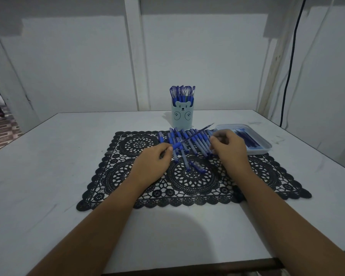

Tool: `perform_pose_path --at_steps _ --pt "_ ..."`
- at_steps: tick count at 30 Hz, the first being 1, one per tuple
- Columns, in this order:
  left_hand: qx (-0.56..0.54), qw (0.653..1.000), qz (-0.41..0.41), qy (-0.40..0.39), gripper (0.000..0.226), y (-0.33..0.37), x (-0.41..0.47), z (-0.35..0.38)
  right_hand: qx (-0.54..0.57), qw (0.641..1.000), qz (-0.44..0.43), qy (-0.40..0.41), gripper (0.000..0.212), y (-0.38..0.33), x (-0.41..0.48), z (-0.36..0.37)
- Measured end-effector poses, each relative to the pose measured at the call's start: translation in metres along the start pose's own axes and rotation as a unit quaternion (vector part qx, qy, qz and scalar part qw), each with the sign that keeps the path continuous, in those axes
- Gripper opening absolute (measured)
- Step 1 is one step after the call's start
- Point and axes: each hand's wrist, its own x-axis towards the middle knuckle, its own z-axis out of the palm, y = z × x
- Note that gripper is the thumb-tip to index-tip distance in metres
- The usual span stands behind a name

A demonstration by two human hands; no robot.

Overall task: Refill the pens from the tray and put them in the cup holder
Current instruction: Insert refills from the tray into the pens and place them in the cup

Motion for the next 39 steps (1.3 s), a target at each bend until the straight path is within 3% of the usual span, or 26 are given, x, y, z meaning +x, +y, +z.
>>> perform_pose_path --at_steps 4,7,12,14,17,27,39 --pt "0.004 1.0 -0.002 0.001 0.026 -0.001 0.001 0.001 0.026 0.999 -0.039 0.0 0.04 0.0 -0.002 0.0" --pt "0.007 1.0 -0.004 -0.002 0.026 -0.002 0.002 0.001 -0.015 0.997 -0.074 -0.014 0.037 -0.002 -0.004 -0.001" --pt "0.007 1.0 -0.003 0.002 0.027 -0.004 0.002 0.002 -0.063 0.983 -0.103 -0.137 0.043 -0.005 -0.011 0.005" --pt "0.006 1.0 0.0 0.002 0.027 -0.004 0.002 0.002 -0.02 0.985 -0.083 -0.149 0.036 -0.007 -0.012 0.006" --pt "0.007 1.0 0.004 0.001 0.027 -0.004 0.002 0.002 0.077 0.992 -0.01 -0.1 0.006 -0.011 -0.009 0.004" --pt "0.018 1.0 0.02 0.0 0.026 -0.004 0.002 0.004 0.239 0.959 0.075 -0.132 0.014 -0.013 -0.007 0.007" --pt "0.03 0.997 0.064 -0.006 0.025 -0.002 0.0 0.004 0.199 0.954 0.085 -0.207 0.01 -0.009 -0.011 0.01"
